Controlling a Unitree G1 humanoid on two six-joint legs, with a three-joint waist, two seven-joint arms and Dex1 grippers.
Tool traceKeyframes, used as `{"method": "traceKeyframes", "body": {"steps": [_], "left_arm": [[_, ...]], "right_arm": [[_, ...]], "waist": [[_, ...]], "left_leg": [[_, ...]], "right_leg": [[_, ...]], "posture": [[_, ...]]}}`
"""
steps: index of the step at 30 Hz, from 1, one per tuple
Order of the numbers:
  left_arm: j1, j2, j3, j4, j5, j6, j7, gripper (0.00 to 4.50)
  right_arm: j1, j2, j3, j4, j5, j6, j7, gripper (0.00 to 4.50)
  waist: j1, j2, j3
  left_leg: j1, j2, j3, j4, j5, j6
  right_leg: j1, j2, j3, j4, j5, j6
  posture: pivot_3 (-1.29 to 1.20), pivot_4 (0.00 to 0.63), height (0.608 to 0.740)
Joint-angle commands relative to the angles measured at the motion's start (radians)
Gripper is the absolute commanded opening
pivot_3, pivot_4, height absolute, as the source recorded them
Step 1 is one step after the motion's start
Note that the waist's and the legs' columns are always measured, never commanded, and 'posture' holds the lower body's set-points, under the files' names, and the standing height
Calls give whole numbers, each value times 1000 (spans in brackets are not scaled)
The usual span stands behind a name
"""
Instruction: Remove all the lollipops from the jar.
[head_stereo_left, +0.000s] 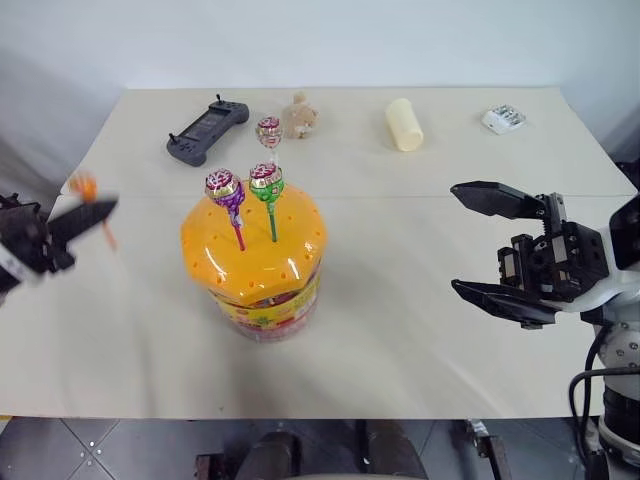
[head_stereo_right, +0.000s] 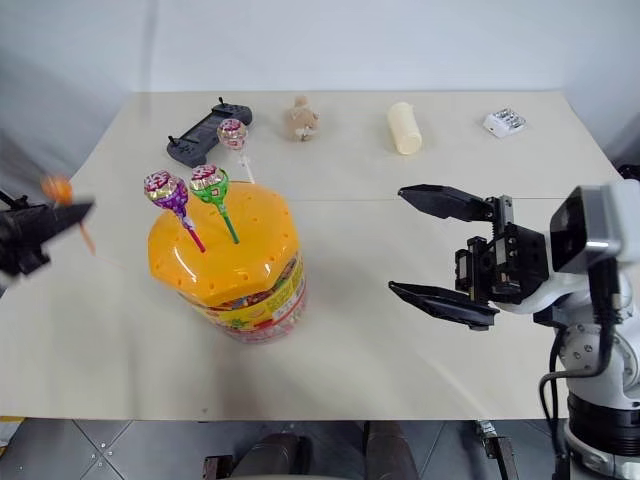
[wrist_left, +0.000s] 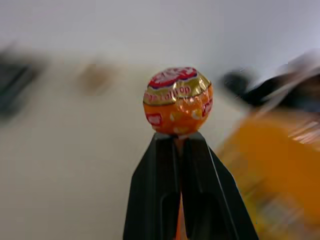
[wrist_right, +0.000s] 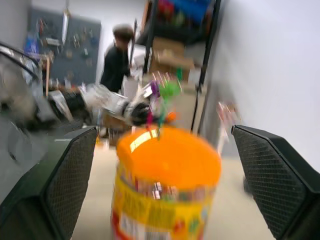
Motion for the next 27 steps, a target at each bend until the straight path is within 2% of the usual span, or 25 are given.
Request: {"method": "traceKeyframes", "body": {"steps": [1, 7, 12, 17, 19, 21, 24, 27], "left_arm": [[112, 7, 30, -1, 130, -43, -8, 19], [228, -84, 29, -118, 159, -11, -4, 19], [286, -114, 51, -113, 210, -45, -25, 1255], [299, -179, 156, -100, 195, -257, -192, 2616], [289, -190, 233, -100, 146, -310, -286, 2616], [280, -181, 293, -165, 54, -269, -356, 2616], [230, -179, 320, -244, 3, -269, -358, 2616], [149, -215, 306, -345, -111, -234, -321, 2616]], "right_arm": [[-18, -17, 27, 20, -47, 14, 1, 4500], [-52, -13, 96, 56, -124, 27, 2, 4500], [-103, -8, 117, 63, -116, 67, -11, 4500], [-172, 5, 115, 49, -41, 142, -33, 4500], [-214, 20, 121, 43, -3, 181, -68, 4500], [-261, 21, 153, 39, 2, 235, -93, 4500], [-322, 29, 204, 41, -7, 300, -128, 4500], [-393, 77, 246, 62, -19, 348, -200, 4500]], "waist": [[5, -3, 1], [50, -4, 1], [51, -4, 1], [37, -4, 1], [34, -4, 1], [30, -4, 1], [29, -4, 1], [28, -4, 1]], "left_leg": [[-1, 0, -1, 0, 0, 0], [-2, -1, -4, 2, 0, 0], [-2, 0, -5, 1, 0, 0], [-2, 0, -3, 1, 0, 0], [-2, 0, -3, 1, 0, 0], [-2, 1, -4, 1, 0, 0], [-2, 0, -4, 1, 0, 0], [-2, 0, -5, 1, 0, 0]], "right_leg": [[0, -1, -1, 0, 0, 0], [3, -4, 1, -7, 0, 0], [2, -3, 0, -7, 0, 0], [2, -3, -1, -8, 0, 0], [2, -3, -2, -8, 0, 0], [2, -3, -2, -8, 0, 0], [3, -4, -1, -8, 0, 0], [3, -4, -1, -8, 0, 0]], "posture": [[0, 150, 740], [0, 150, 740], [0, 150, 740], [0, 150, 740], [0, 150, 740], [0, 150, 740], [0, 150, 740], [0, 150, 740]]}}
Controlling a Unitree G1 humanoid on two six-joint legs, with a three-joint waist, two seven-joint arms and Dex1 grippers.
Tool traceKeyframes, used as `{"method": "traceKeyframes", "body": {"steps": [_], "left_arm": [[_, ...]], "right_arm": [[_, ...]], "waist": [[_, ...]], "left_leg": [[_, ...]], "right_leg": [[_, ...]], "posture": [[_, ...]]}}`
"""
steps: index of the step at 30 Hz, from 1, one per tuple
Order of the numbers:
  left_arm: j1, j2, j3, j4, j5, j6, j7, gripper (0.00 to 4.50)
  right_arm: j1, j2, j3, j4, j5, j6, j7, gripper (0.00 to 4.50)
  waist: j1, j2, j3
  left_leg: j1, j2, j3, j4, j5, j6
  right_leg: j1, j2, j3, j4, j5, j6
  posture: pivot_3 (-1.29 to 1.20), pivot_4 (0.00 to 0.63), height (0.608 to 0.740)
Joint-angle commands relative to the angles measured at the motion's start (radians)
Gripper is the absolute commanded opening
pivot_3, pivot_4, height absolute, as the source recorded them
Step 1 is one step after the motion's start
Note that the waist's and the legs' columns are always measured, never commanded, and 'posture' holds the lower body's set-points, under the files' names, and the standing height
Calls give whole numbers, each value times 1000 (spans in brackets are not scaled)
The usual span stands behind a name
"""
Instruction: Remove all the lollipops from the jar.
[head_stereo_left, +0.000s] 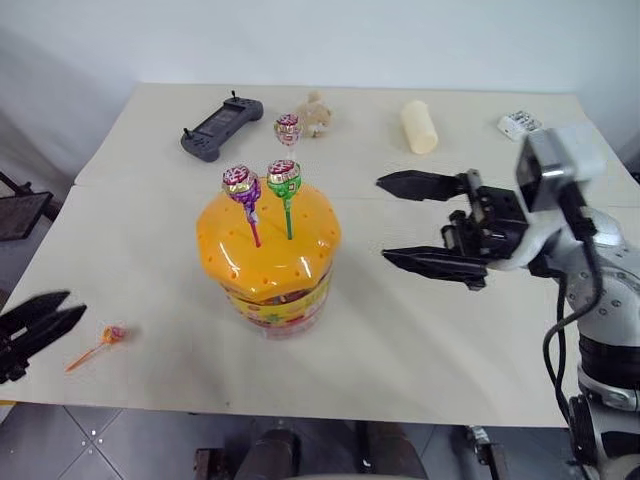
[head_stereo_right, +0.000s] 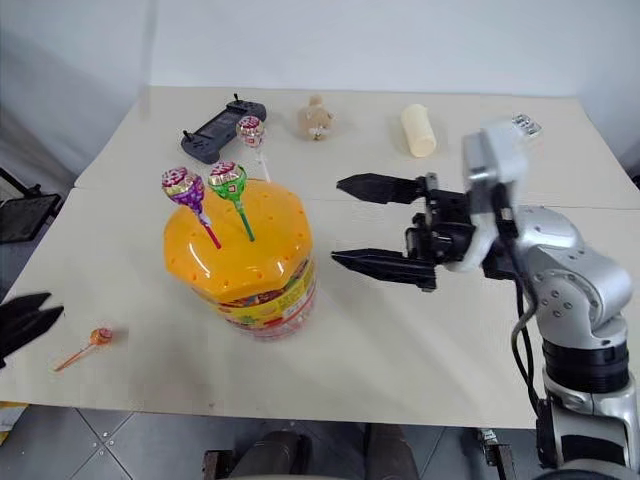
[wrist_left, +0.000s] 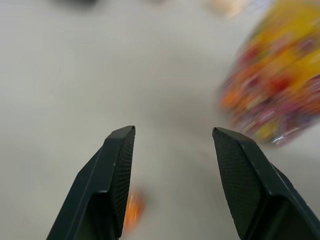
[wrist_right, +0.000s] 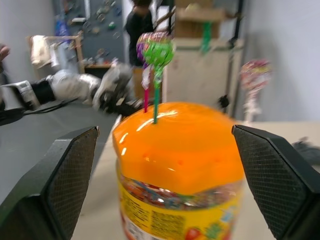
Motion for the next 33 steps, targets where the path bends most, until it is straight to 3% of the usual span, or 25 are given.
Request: {"method": "traceKeyframes", "body": {"steps": [1, 4, 8, 11, 20, 33], "left_arm": [[-71, -29, -3, -127, -133, 29, 34, 2616], [-149, -44, -54, -218, -250, 81, 92, 3191], [-195, -51, -74, -257, -308, 95, 123, 4343], [-238, -66, -81, -267, -319, 63, 136, 4500], [-233, -80, -114, -251, -297, 45, 95, 4500], [-222, -77, -127, -225, -268, 17, 56, 4500]], "right_arm": [[-72, 40, 34, -2, -4, 47, -70, 4500], [-130, 95, 77, 16, -27, 75, -115, 4500], [-154, 116, 92, 23, -49, 84, -112, 4500], [-175, 137, 115, 24, -67, 86, -106, 3908], [-203, 165, 180, 16, -146, 59, -54, 839], [-209, 196, 190, 39, -257, -1, -15, 839]], "waist": [[-2, 0, 0], [-4, 0, 0], [-7, 0, 0], [-9, 0, 0], [-16, 0, 0], [-28, 0, 0]], "left_leg": [[0, 0, 0, 0, 0, 0], [0, 0, 0, 0, 0, 0], [0, 0, 0, 0, 0, 0], [0, 0, 1, 0, 0, 0], [0, 0, 2, 1, 0, 0], [0, 0, 2, 1, 0, 0]], "right_leg": [[0, 0, 0, 0, 0, 0], [-1, 0, 0, 2, 0, 0], [-1, 1, -1, 5, 0, 0], [-3, 1, -2, 5, 0, 0], [-3, 2, -3, 7, 0, 0], [-3, 2, -3, 7, 0, 0]], "posture": [[0, 150, 740], [0, 150, 740], [0, 150, 740], [0, 150, 740], [0, 150, 740], [0, 150, 740]]}}
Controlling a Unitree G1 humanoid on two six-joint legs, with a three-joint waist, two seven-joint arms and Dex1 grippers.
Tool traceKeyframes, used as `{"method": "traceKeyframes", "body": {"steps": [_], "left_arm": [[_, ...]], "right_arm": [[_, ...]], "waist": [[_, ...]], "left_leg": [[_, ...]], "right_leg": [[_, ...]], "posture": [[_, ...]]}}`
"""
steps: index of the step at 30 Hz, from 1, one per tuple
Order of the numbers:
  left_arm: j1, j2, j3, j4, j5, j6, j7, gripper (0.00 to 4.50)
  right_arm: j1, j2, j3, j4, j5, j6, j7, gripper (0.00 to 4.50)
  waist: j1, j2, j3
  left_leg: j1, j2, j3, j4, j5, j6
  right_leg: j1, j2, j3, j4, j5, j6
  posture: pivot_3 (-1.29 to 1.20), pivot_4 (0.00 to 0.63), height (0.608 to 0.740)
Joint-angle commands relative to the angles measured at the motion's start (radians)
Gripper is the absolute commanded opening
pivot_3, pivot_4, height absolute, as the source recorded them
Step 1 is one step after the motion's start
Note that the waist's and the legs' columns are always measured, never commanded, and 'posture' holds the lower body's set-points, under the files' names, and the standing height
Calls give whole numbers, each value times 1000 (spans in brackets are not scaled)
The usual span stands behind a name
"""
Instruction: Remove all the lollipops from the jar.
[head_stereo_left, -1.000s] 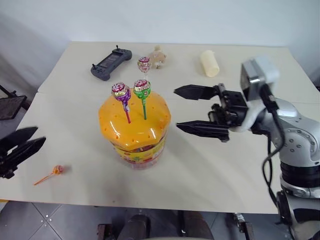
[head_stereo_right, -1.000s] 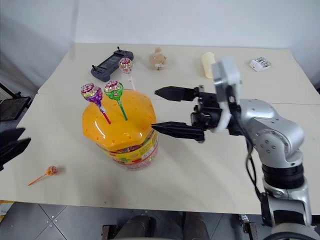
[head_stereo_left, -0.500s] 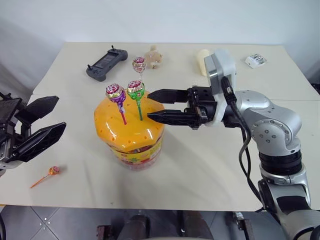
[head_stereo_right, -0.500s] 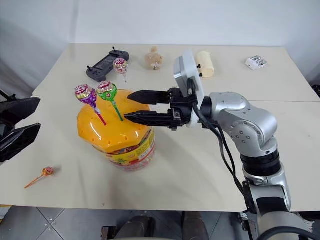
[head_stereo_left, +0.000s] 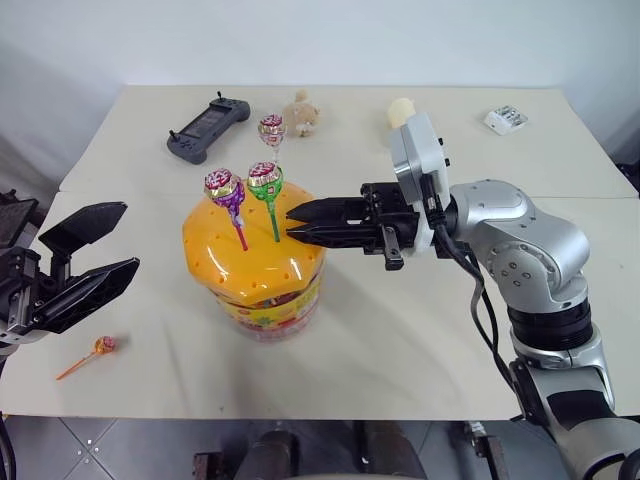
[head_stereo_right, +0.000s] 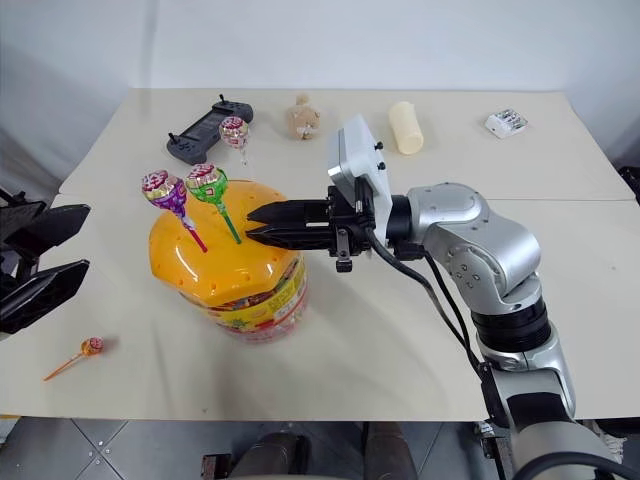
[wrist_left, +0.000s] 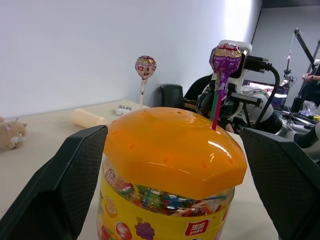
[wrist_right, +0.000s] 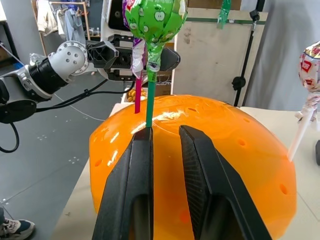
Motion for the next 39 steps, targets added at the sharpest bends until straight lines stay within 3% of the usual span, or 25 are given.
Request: {"method": "traceKeyframes", "body": {"steps": [1, 10, 18, 21, 22, 26, 30, 33, 36, 39], "left_arm": [[2, 1, 9, 9, 10, -22, -13, 4500], [-12, 11, -3, 28, 24, -25, -28, 4500], [-25, 3, -21, 13, 26, -34, -37, 4500], [-28, 0, -30, -1, 16, -35, -41, 4500], [-28, -1, -32, -5, 11, -34, -43, 4500], [-41, -13, -36, -13, -11, -34, -34, 4500], [-80, -36, -38, -2, -30, -47, -17, 4500], [-95, -39, -39, -7, -23, -51, -15, 4500], [-45, -3, -46, -14, 53, -69, -80, 4500], [-8, 22, -49, 1, 100, -92, -147, 4500]], "right_arm": [[-28, 20, -6, -6, -9, -31, 11, 839], [-55, 38, 11, 7, 6, -19, 97, 839], [-98, 101, 28, 57, -29, -26, 75, 839], [-101, 115, 19, 66, -28, -30, 72, 268], [-101, 120, 6, 71, -17, -35, 79, 34], [-94, 151, -75, 104, 48, -71, 100, 34], [-91, 147, -234, 143, 184, -47, 67, 34], [-79, 47, -333, 167, 200, -4, 3, 34], [22, -228, -349, 239, 51, 46, 24, 34], [157, -422, -351, 317, -67, 39, 26, 34]], "waist": [[0, 0, 0], [0, 0, 0], [0, 0, 0], [0, 0, 0], [0, 0, 0], [-1, 0, 0], [0, 0, 0], [4, 0, 0], [8, 0, 0], [17, 0, 0]], "left_leg": [[0, 0, 0, 0, 0, 0], [0, 0, 0, 0, 0, 0], [0, 0, 0, 0, 0, 0], [0, 0, 0, 0, 0, 0], [0, 0, 0, 0, 0, 0], [0, 0, 0, 0, 0, 0], [0, 0, 0, 0, 0, 0], [0, -1, -1, 1, 0, 0], [-1, -2, -1, 0, 0, 1], [-1, -2, 0, -2, -1, 2]], "right_leg": [[0, 0, 0, 0, 0, 0], [0, 0, 0, 0, 0, 0], [0, 0, 0, 0, 0, 0], [0, 0, 0, 0, 0, 0], [0, 0, 0, 0, 0, 0], [0, 0, 0, 1, 0, 0], [0, 0, 0, 1, 0, 0], [1, 0, -1, 1, 0, 0], [1, -1, -1, 0, 0, 0], [2, -1, 0, -5, 0, 0]], "posture": [[0, 150, 740], [0, 150, 740], [0, 150, 740], [0, 150, 740], [0, 150, 740], [0, 150, 740], [0, 150, 740], [0, 150, 740], [0, 150, 740], [0, 150, 740]]}}
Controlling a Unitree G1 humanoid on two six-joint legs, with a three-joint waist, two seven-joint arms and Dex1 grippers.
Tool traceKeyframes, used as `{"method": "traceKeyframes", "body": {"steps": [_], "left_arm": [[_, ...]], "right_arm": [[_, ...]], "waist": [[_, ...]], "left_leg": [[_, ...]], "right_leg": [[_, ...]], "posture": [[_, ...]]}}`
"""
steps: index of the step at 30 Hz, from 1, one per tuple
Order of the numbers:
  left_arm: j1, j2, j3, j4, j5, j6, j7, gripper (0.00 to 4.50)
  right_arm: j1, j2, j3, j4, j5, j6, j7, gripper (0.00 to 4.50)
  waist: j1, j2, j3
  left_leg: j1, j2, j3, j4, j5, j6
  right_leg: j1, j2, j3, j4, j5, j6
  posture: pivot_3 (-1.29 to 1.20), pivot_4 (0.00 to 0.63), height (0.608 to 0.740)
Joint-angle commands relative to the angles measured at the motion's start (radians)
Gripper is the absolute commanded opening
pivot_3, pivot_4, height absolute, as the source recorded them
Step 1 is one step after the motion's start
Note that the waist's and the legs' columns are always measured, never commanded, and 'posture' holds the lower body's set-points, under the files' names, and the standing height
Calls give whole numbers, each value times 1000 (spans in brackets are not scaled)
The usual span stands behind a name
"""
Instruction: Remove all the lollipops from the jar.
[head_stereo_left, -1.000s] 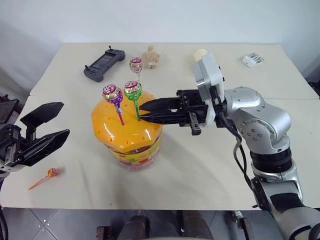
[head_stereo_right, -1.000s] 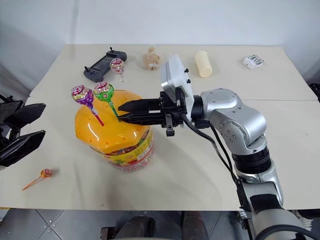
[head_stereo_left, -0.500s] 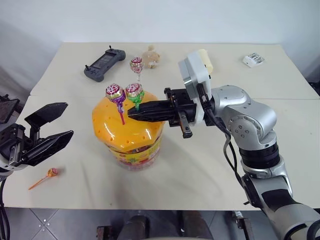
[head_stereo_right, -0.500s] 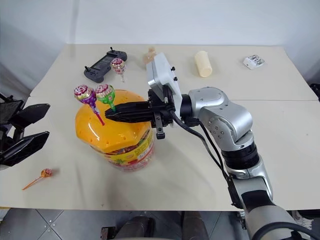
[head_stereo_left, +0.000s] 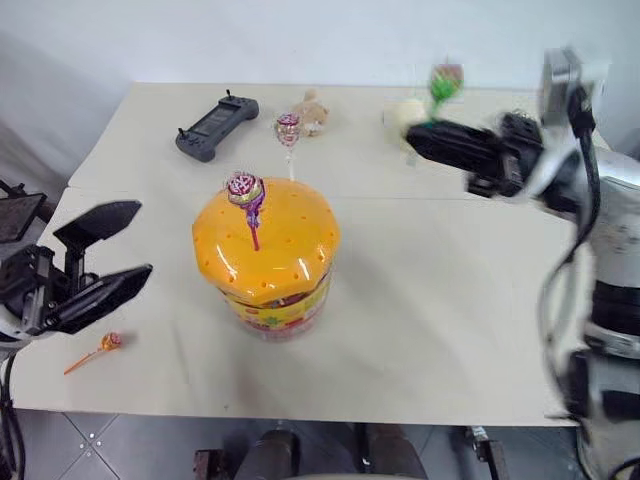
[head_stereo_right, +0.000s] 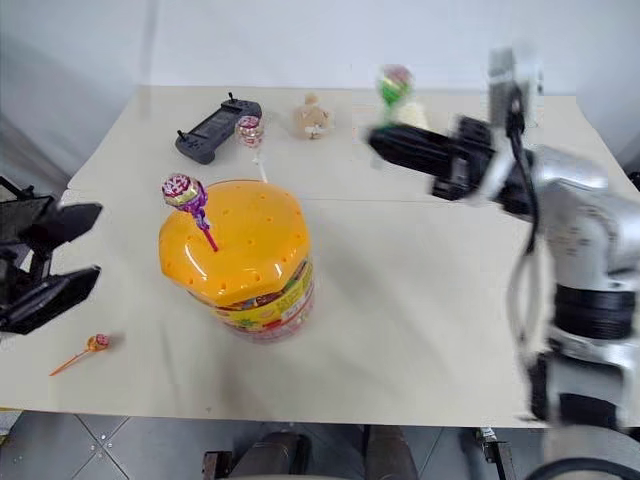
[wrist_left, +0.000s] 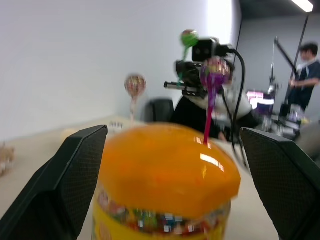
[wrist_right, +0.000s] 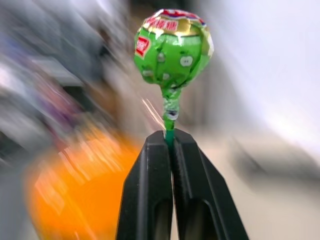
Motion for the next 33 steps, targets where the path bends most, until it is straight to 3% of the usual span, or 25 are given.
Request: {"method": "traceKeyframes", "body": {"steps": [1, 6, 10, 12, 13, 16, 18, 23, 25, 28, 33], "left_arm": [[36, 41, 3, 5, 62, -48, -103, 4500], [63, 88, -46, 46, 129, -80, -240, 4500], [16, 89, -56, 85, 125, -97, -256, 4500], [7, 92, -58, 89, 125, -95, -256, 4500], [5, 90, -57, 86, 120, -91, -252, 4500], [6, 84, -50, 71, 101, -75, -235, 4500], [11, 79, -41, 61, 89, -67, -219, 4500], [14, 57, 7, 56, 50, -47, -150, 4500], [9, 42, 26, 54, 29, -42, -109, 4500], [-8, 16, 67, 63, -9, -39, -30, 4500], [0, 0, 98, 62, -41, -28, 17, 4500]], "right_arm": [[152, -175, -30, 74, -144, -10, 13, 34], [401, -336, 54, 116, -360, -42, -24, 34], [489, -359, 179, 201, -568, -162, -98, 34], [512, -342, 198, 248, -602, -192, -103, 34], [519, -324, 190, 264, -595, -197, -99, 34], [530, -295, 163, 282, -572, -230, -69, 698], [531, -283, 137, 288, -560, -262, -50, 1318], [470, -222, -7, 299, -397, -466, 166, 2981], [427, -199, -43, 296, -347, -548, 245, 2981], [286, -171, -30, 214, -240, -458, 307, 2981], [84, -50, 33, 56, -102, -274, 245, 2981]], "waist": [[6, 0, 0], [7, 3, 1], [9, 3, 1], [8, 4, 1], [10, 3, 1], [12, -2, -2], [12, -3, -3], [7, 1, -1], [4, 6, 3], [1, 12, 6], [-2, 11, 6]], "left_leg": [[0, 0, 1, 0, 0, 0], [-1, 2, 6, -1, 0, 0], [0, 2, 8, 3, 1, -1], [0, 2, 9, 4, 1, -1], [4, 2, 11, 3, 1, -1], [4, 3, 8, 3, 1, -1], [4, 2, 6, 4, 1, -1], [3, 3, 5, 2, 1, -1], [3, 3, 7, 2, 1, -1], [3, 3, 8, 3, 1, -1], [2, 5, 4, 2, 1, -3]], "right_leg": [[0, 0, 0, -1, 0, 0], [-4, 0, 2, -2, 0, 0], [-3, 0, 2, 0, 1, 1], [-3, 0, 2, 0, 1, 2], [0, 0, 2, 0, 1, 2], [2, 0, 2, 0, 2, 2], [3, 0, 2, -2, 2, 1], [2, 0, 1, -3, 2, 1], [1, 0, 0, -2, 2, 1], [0, 0, 0, -1, 2, 1], [1, 1, 0, -2, 2, 1]], "posture": [[0, 150, 740], [0, 150, 740], [0, 150, 740], [0, 150, 740], [0, 150, 740], [0, 150, 740], [0, 150, 740], [0, 150, 740], [0, 150, 740], [0, 150, 740], [0, 150, 740]]}}
